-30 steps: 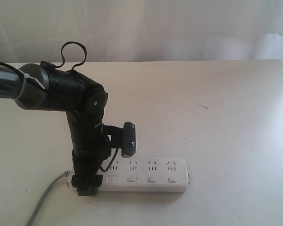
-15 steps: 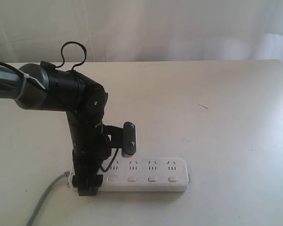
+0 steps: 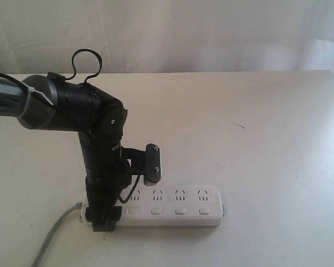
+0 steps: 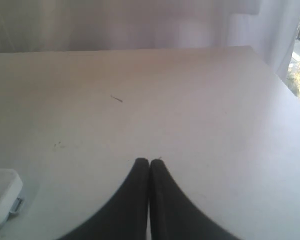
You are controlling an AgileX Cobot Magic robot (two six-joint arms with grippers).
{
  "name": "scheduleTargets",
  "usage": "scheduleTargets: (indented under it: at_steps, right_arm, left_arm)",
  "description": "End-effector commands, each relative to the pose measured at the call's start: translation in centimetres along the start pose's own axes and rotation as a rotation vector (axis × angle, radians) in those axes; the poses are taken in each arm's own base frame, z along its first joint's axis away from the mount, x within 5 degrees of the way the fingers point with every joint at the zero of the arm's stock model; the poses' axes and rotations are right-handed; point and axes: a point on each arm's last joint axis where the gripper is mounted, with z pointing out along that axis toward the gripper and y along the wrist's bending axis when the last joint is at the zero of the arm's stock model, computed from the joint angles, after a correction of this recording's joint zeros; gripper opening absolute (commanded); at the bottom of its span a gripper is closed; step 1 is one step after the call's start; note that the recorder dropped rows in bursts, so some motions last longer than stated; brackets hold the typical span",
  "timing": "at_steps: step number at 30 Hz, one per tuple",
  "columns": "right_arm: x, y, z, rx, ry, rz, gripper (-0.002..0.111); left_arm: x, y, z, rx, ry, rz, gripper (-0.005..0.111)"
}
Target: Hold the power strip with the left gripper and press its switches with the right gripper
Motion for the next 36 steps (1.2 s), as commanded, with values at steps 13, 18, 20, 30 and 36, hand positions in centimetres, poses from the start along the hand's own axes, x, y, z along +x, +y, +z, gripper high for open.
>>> scheduleTargets:
  at_steps: [13,18,20,30,36]
  right_arm:
    - [-8.9,0.7,-8.7,-0.336,-1.494,0.234,0.000]
    - [-8.9,0.8,-8.7,-0.547,-1.443,0.439,0.000]
    - [-8.9,0.7,-8.7,-0.588,-1.431,0.493,0.000]
    - [-10.9,2.6,-7.1,-0.490,-1.076,0.255,0.000]
    - [-14.1,6.4,-5.0,-0.651,-0.568,-0.180,0.000]
  left_arm:
    - [0.4,-0.6,-0.3,0.053,0.019,-0.020,0.000]
    - [0.4,-0.6,-0.3,0.055,0.022,-0.022,0.000]
    - [0.4,-0.6,-0.3,0.055,0.022,-0.022,0.000]
    - [0.4,-0.6,-0.3,0.052,0.019,-0.022,0.000]
    - [0.2,-0.4,-0.3,0.034,0.003,-0.023,0.000]
